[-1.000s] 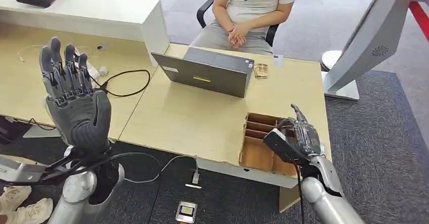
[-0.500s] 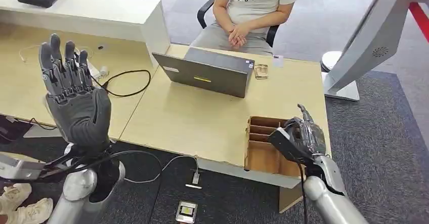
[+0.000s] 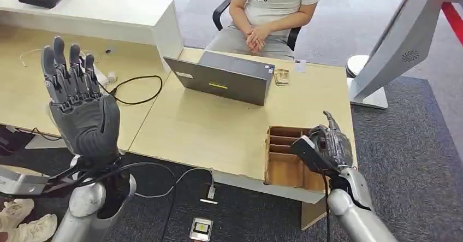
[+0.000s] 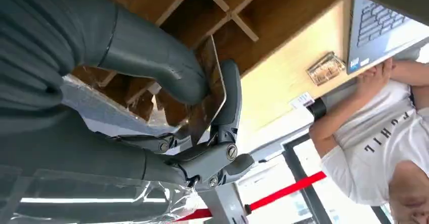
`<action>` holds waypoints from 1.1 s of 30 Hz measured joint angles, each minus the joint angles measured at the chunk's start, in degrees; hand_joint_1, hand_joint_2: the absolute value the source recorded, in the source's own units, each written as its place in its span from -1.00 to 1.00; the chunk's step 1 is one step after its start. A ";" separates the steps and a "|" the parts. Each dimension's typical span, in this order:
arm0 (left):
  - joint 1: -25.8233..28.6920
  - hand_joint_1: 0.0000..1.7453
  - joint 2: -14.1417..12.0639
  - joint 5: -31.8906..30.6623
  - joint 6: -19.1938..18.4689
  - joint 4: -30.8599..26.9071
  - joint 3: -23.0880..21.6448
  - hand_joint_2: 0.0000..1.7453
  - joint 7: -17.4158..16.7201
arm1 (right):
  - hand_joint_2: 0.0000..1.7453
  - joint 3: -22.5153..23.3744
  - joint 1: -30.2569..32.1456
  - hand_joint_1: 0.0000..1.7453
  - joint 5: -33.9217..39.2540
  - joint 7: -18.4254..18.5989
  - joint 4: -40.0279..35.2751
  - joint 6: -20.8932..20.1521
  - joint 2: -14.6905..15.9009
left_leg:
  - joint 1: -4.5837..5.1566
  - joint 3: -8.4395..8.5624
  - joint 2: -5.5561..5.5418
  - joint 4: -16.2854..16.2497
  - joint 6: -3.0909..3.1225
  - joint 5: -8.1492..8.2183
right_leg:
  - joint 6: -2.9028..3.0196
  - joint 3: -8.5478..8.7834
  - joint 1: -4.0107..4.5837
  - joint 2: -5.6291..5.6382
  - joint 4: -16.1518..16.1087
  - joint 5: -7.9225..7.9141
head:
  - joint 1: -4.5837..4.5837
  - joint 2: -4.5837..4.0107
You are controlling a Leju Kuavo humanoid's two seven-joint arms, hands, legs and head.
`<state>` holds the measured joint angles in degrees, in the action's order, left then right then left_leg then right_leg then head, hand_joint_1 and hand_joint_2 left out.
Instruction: Pass the card to the sensor for recognition and then transmit it.
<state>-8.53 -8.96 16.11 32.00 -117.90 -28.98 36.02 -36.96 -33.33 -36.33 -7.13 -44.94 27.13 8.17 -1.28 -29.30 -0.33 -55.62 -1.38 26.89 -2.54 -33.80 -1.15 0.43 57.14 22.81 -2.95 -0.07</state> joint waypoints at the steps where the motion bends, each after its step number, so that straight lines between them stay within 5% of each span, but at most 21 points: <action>1: 0.00 -1.00 0.00 0.00 -0.02 0.00 -0.02 1.00 0.00 | 1.00 0.07 0.19 1.00 -0.02 0.26 -1.09 0.56 0.13 | 0.00 -0.01 0.00 0.00 0.00 0.00 | 0.00 -0.01 0.00 0.00 0.00 0.00 | 0.00 0.00; 21: 0.01 -1.00 -0.02 0.50 -0.46 0.02 -0.22 1.00 0.68 | 1.00 1.46 4.18 1.00 -3.43 3.58 -23.45 3.56 2.21 | 0.00 -0.02 0.01 0.01 0.00 0.00 | 0.00 -0.05 0.01 0.02 0.00 0.00 | 0.02 0.00; 33: -0.34 -1.00 -0.15 1.16 -0.46 0.04 -0.72 1.00 0.70 | 1.00 1.49 2.75 1.00 -2.56 3.31 -26.86 3.32 2.56 | -0.01 -0.07 0.00 0.01 0.00 0.00 | 0.00 -0.05 0.01 0.02 0.00 0.00 | 0.02 0.00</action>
<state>-8.87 -9.11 17.27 31.54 -117.85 -29.70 36.72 -35.47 -30.57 -38.89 -3.82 -71.80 30.45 10.73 -1.29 -29.38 -0.32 -55.61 -1.38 26.90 -2.53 -33.86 -1.15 0.45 57.14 22.82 -2.93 -0.07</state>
